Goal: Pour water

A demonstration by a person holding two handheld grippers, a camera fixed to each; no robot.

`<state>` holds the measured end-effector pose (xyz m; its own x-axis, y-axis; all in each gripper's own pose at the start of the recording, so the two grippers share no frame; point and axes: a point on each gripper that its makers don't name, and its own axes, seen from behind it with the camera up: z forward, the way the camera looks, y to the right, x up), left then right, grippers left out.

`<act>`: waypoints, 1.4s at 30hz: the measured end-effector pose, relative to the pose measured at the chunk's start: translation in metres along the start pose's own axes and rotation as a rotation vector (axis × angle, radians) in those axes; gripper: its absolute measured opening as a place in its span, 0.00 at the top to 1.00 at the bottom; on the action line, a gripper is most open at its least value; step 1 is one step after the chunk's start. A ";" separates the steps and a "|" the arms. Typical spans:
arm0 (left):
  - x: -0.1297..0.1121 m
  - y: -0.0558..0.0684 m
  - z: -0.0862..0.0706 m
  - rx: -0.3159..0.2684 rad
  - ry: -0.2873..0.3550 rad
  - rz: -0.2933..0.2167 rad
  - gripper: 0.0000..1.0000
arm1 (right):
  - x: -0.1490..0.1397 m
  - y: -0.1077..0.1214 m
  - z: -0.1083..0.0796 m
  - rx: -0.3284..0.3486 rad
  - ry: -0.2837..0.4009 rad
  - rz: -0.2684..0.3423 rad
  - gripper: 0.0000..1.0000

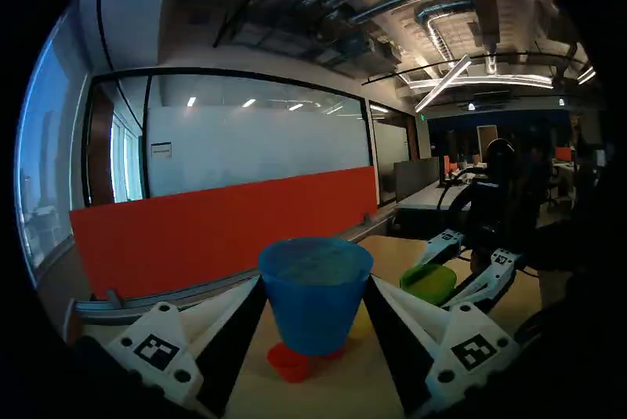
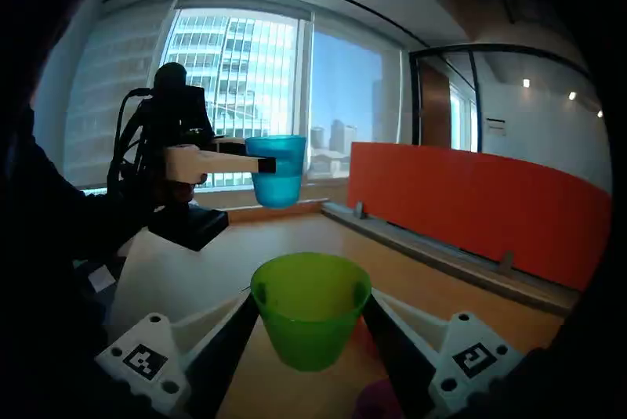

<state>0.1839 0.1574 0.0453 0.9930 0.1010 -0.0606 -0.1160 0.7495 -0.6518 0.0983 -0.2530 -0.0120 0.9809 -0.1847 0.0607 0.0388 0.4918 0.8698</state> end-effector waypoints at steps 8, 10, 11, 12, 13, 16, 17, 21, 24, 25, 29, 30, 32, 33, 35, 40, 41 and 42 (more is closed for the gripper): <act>0.007 -0.004 0.000 0.026 0.017 0.082 0.16 | 0.002 -0.008 0.010 0.027 0.009 -0.002 0.10; 0.008 -0.004 0.000 0.030 0.016 0.101 0.16 | 0.002 -0.010 0.013 0.033 0.013 -0.001 0.10; 0.009 -0.004 0.001 0.032 0.016 0.109 0.16 | 0.002 -0.011 0.014 0.036 0.014 0.000 0.10; 0.010 -0.003 0.001 0.033 0.015 0.118 0.16 | 0.003 -0.012 0.015 0.040 0.016 0.001 0.10; 0.010 -0.003 0.002 0.033 0.015 0.126 0.16 | 0.003 -0.013 0.016 0.043 0.018 0.001 0.10; 0.012 -0.002 0.003 0.035 0.014 0.151 0.16 | 0.004 -0.015 0.019 0.051 0.023 0.001 0.10; 0.013 -0.001 0.003 0.036 0.014 0.159 0.16 | 0.004 -0.016 0.020 0.053 0.025 0.001 0.10; 0.016 0.000 0.006 0.042 0.009 0.198 0.16 | 0.006 -0.019 0.024 0.063 0.032 0.005 0.10; 0.019 0.000 0.008 0.049 0.009 0.231 0.16 | 0.007 -0.021 0.027 0.070 0.034 0.008 0.10; 0.019 0.001 0.008 0.051 0.007 0.242 0.16 | 0.006 -0.022 0.027 0.072 0.034 0.008 0.10; 0.022 0.002 0.010 0.054 0.001 0.289 0.16 | 0.006 -0.025 0.030 0.080 0.033 0.008 0.10; 0.023 0.002 0.010 0.055 0.000 0.303 0.16 | 0.005 -0.026 0.031 0.082 0.032 0.007 0.10; 0.027 0.002 0.010 0.059 0.001 0.328 0.16 | 0.005 -0.027 0.032 0.086 0.032 0.008 0.10; 0.028 0.002 0.010 0.062 0.002 0.341 0.16 | 0.005 -0.027 0.033 0.088 0.032 0.008 0.10; 0.031 0.001 0.011 0.069 0.004 0.361 0.16 | 0.004 -0.029 0.034 0.091 0.033 0.010 0.10; 0.038 0.000 0.011 0.082 0.006 0.404 0.16 | 0.003 -0.032 0.037 0.100 0.031 0.010 0.10; 0.039 0.000 0.010 0.084 0.006 0.412 0.16 | 0.003 -0.033 0.037 0.102 0.030 0.010 0.10; 0.041 0.000 0.010 0.087 0.006 0.421 0.16 | 0.002 -0.034 0.038 0.103 0.029 0.009 0.10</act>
<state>0.2240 0.1679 0.0506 0.8585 0.4066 -0.3125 -0.5126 0.6957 -0.5032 0.0922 -0.3022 -0.0227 0.9863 -0.1550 0.0560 0.0113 0.4027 0.9153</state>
